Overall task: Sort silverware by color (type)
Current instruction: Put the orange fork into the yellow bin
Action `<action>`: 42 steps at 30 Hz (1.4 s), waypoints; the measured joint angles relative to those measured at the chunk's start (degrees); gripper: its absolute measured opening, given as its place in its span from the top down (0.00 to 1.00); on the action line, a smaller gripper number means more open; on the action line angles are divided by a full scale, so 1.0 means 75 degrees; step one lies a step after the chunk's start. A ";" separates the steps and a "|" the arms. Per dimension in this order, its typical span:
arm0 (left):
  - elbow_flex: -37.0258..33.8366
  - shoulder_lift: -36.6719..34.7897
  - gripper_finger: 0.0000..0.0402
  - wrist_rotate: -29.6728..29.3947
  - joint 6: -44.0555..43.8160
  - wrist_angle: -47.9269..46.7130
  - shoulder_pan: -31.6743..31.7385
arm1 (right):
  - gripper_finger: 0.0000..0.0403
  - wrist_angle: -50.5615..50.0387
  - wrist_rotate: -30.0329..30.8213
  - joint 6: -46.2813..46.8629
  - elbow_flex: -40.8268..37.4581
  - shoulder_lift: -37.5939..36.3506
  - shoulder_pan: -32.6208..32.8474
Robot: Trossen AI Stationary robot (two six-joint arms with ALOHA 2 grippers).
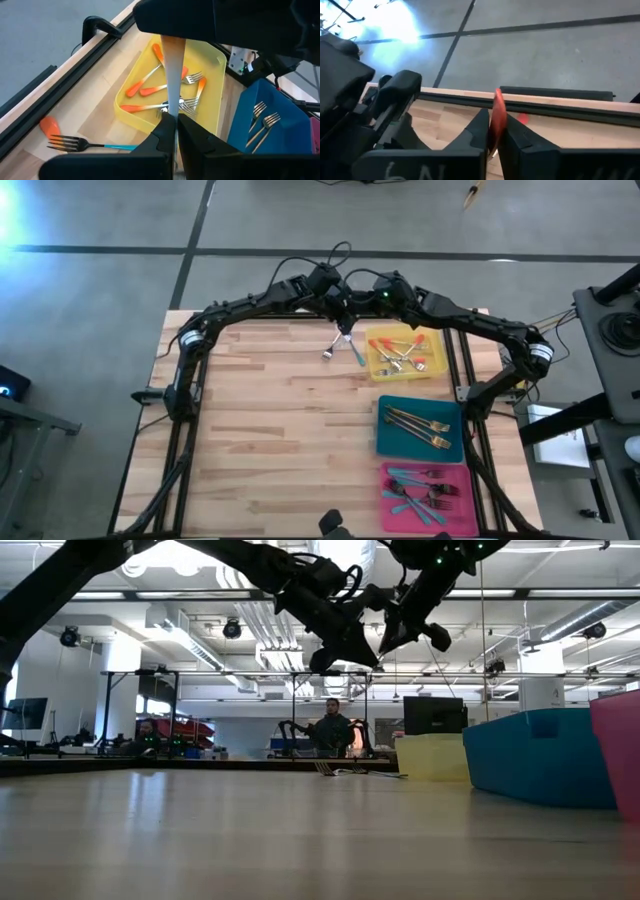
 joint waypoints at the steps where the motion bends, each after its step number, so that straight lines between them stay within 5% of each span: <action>1: 0.0000 0.0000 1.00 -0.0002 -0.0001 0.0006 -0.0004 | 0.97 -0.0008 -0.0005 -0.0043 0.0000 -0.0003 0.0000; 10: 0.0000 0.0000 1.00 -0.0031 0.0866 -0.0083 -0.0001 | 0.98 -0.0318 0.0044 -0.0680 0.0000 -0.0005 0.0000; 16: 0.0012 -0.0052 1.00 -0.0009 0.1395 -0.0874 0.0008 | 0.98 -0.2044 -0.0023 -0.1928 0.0271 -0.0008 -0.0189; 20: 0.0012 -0.0052 1.00 -0.0006 0.1845 -0.1459 0.0005 | 0.98 -0.3103 -0.0021 -0.3682 0.0825 -0.0077 -0.0274; 24: 0.0012 -0.0052 1.00 -0.0003 0.1961 -0.1758 0.0005 | 0.98 -0.4240 -0.0884 -0.6105 0.1297 -0.0077 -0.0297; 31: 0.0012 -0.0052 1.00 0.0000 0.1516 -0.2093 0.0002 | 0.98 -0.5155 -0.1342 -0.9445 0.0783 0.0165 -0.0298; 42: 0.0009 -0.0052 1.00 0.0040 0.0825 -0.2452 -0.0042 | 0.98 -0.5037 -0.0973 -0.9733 0.0425 0.1924 -0.0300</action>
